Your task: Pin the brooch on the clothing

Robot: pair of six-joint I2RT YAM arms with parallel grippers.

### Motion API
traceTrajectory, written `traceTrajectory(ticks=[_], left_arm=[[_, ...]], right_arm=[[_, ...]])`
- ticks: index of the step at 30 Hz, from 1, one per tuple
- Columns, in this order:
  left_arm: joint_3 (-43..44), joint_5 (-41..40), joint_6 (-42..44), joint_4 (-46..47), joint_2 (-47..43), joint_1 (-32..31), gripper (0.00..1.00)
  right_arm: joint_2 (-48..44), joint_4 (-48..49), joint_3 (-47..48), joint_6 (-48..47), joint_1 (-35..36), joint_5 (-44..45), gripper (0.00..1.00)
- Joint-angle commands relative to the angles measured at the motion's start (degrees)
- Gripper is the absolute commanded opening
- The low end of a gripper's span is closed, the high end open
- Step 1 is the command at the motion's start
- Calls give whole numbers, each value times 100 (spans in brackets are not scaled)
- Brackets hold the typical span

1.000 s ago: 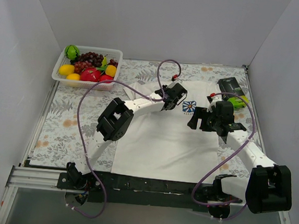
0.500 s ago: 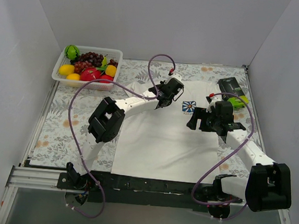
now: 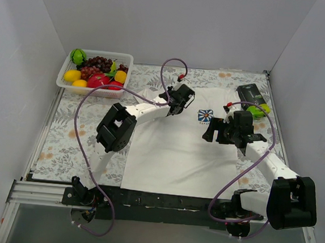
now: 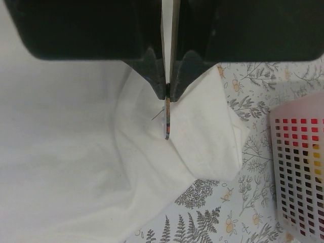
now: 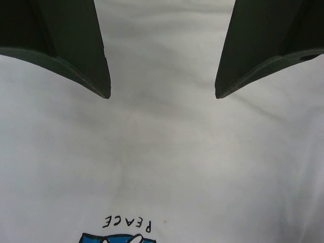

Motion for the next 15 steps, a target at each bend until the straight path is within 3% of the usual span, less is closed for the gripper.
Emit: traceTrajectory(ticks=[1, 15], left_arm=[[119, -417, 285, -151, 285, 17, 0], [374, -357, 540, -116, 787, -9, 0]], right_arm=[[3, 195, -8, 30, -21, -90, 90], [11, 195, -34, 21, -30, -64, 90]])
